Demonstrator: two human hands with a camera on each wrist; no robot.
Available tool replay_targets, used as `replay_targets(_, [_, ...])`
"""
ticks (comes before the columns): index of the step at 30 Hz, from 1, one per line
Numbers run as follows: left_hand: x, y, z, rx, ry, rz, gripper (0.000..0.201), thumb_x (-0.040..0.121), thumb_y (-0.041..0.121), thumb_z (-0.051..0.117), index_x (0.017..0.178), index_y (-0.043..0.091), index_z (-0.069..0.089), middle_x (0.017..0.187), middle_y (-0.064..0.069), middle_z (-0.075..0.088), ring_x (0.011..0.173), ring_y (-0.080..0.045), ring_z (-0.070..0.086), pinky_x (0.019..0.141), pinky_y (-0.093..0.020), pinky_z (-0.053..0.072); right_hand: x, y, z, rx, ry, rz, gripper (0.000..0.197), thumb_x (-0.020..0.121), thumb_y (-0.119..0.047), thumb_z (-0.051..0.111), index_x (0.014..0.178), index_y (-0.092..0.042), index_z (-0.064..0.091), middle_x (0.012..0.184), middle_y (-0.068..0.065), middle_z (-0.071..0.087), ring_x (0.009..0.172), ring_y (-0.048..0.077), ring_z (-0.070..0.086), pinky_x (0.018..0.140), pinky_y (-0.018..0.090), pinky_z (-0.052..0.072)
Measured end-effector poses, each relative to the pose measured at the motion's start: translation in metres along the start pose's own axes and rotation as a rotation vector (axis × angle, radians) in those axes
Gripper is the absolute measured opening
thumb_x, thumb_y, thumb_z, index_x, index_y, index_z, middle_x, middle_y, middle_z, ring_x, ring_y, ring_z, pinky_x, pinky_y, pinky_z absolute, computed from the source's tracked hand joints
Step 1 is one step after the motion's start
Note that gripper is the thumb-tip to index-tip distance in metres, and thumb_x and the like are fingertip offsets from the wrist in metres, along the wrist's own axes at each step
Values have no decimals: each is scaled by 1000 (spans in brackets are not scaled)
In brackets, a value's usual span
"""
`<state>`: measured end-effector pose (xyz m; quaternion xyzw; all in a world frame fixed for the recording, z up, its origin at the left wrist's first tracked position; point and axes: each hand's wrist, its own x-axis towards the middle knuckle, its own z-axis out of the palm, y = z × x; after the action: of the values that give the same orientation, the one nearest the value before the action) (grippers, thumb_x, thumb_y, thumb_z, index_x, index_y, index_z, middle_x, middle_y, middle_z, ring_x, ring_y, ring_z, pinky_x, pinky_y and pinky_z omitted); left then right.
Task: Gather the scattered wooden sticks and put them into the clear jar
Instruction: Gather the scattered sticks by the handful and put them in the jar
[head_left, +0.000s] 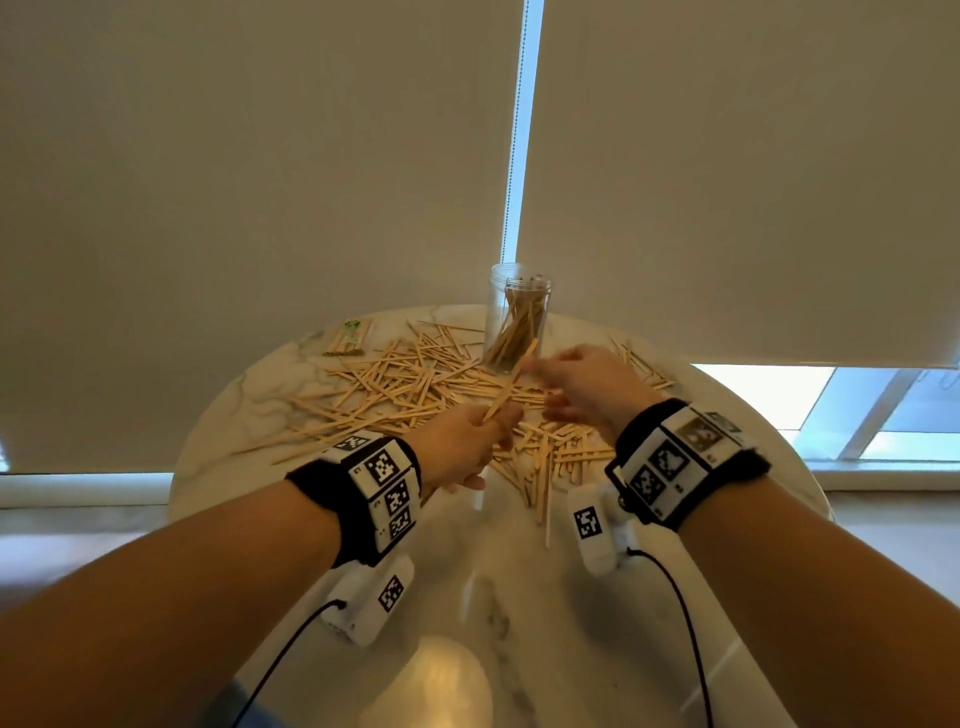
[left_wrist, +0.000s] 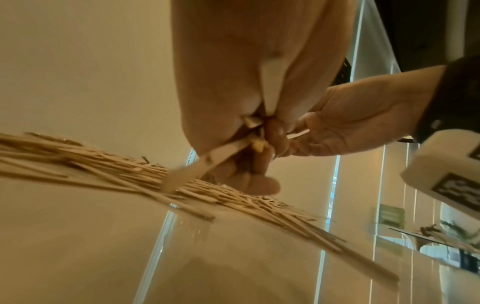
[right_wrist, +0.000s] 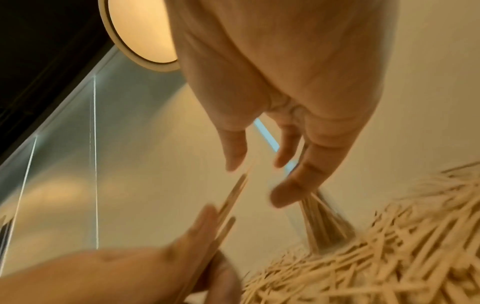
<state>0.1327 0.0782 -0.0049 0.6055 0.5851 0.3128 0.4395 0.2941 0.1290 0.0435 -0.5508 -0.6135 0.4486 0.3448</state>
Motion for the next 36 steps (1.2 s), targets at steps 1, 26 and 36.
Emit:
replay_targets(1, [-1, 0, 0, 9, -13, -8, 48, 99, 59, 42, 92, 14, 60, 61, 2, 42, 52, -8, 45, 65, -30, 58, 2, -4, -4, -52, 93, -52, 32, 94, -43, 64, 108, -15, 57, 105, 5, 64, 89, 19, 65, 82, 37, 59])
replay_targets(26, [38, -3, -18, -575, 432, -131, 46, 105, 43, 39, 136, 10, 43, 66, 2, 39, 48, -10, 36, 42, -25, 34, 43, 26, 23, -1258, -190, 97, 28, 93, -40, 63, 94, -12, 64, 94, 6, 61, 84, 22, 57, 75, 33, 49])
replay_targets(36, [44, -8, -12, -580, 429, -167, 29, 99, 22, 40, 123, 10, 52, 64, 1, 39, 48, -12, 35, 40, -24, 31, 37, 24, 21, -1214, -183, 202, 32, 98, -29, 58, 118, -6, 67, 115, 10, 68, 104, 24, 65, 92, 33, 54])
